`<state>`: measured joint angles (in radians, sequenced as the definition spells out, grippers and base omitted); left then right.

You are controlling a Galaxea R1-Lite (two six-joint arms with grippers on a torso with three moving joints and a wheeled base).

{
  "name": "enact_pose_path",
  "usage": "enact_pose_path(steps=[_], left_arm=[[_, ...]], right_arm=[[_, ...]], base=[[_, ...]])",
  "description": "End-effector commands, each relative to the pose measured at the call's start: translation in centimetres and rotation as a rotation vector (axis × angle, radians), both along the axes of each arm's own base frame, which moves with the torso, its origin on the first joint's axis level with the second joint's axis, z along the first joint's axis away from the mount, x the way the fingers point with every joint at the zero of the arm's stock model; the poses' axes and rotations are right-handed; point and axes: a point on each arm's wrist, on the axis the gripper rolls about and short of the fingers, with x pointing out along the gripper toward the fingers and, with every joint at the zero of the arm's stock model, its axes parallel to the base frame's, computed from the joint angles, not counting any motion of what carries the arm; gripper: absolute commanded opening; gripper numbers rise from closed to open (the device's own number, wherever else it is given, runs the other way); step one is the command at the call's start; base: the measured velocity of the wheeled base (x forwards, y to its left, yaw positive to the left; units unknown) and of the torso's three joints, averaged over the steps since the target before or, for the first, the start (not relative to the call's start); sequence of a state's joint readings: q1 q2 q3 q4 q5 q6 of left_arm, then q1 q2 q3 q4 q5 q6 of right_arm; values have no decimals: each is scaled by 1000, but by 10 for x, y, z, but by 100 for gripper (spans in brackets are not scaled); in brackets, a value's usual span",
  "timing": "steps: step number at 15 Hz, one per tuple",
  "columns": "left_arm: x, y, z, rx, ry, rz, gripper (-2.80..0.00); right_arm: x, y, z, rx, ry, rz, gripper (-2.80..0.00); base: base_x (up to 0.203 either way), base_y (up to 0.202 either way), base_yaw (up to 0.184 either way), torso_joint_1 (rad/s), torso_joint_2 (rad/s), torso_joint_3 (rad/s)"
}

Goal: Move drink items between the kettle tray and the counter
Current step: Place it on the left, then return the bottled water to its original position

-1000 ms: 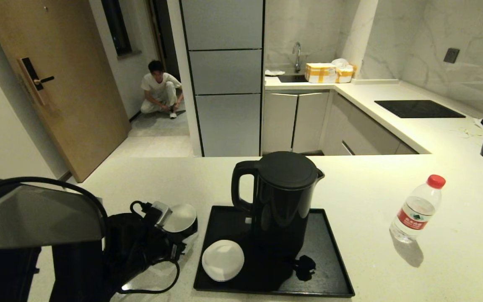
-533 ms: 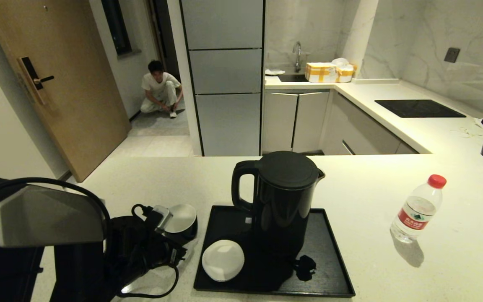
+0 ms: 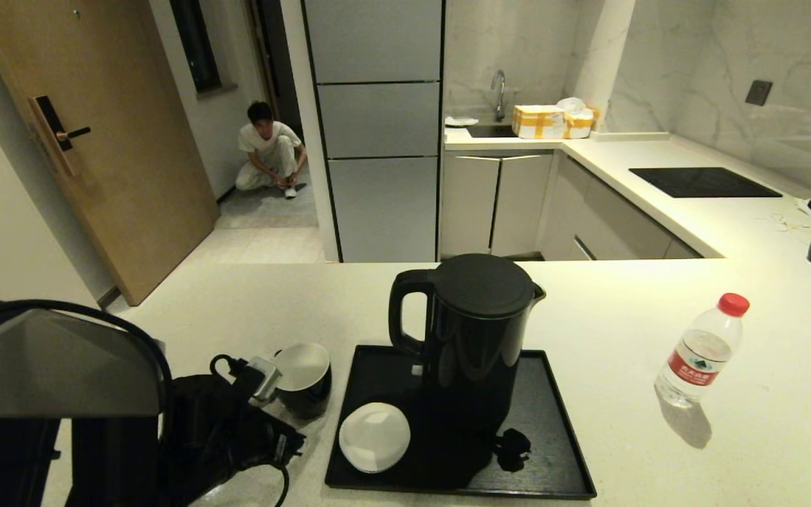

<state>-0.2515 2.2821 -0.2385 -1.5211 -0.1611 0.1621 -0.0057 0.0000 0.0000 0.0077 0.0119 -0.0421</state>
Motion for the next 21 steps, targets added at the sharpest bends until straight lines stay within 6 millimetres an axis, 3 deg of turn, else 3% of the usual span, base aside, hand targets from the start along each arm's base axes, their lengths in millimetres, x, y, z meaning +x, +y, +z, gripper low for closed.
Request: enact_pose_path(steps=[1, 5, 10, 15, 17, 19, 20, 21], left_arm=[[-11, 3, 8, -1, 0, -3, 0], [-30, 8, 22, 0, 2, -2, 0], [-59, 16, 55, -16, -74, 23, 0], [-86, 33, 136, -33, -445, 262, 0], [-101, 38, 165, -19, -487, 333, 0], [-122, 43, 189, 2, -420, 352, 0], [-137, 46, 199, 14, -319, 343, -280], [-152, 49, 216, -12, -281, 340, -280]], right_arm=[[0, 0, 0, -1, 2, 2, -280], [0, 0, 0, -1, 2, 2, -280], [0, 0, 0, -1, 2, 2, -280], [0, 0, 0, -1, 2, 3, -280], [0, 0, 0, -1, 2, 0, -280], [0, 0, 0, -1, 2, 2, -280], [0, 0, 0, -1, 2, 2, -280], [0, 0, 0, -1, 2, 0, -280]], base=[[0, 0, 0, 0, 0, 0], [0, 0, 0, 0, 0, 0], [0, 0, 0, 0, 0, 0], [0, 0, 0, 0, 0, 0], [0, 0, 0, 0, 0, 0], [0, 0, 0, 0, 0, 0], [0, 0, 0, 0, 0, 0], [0, 0, 0, 0, 0, 0]])
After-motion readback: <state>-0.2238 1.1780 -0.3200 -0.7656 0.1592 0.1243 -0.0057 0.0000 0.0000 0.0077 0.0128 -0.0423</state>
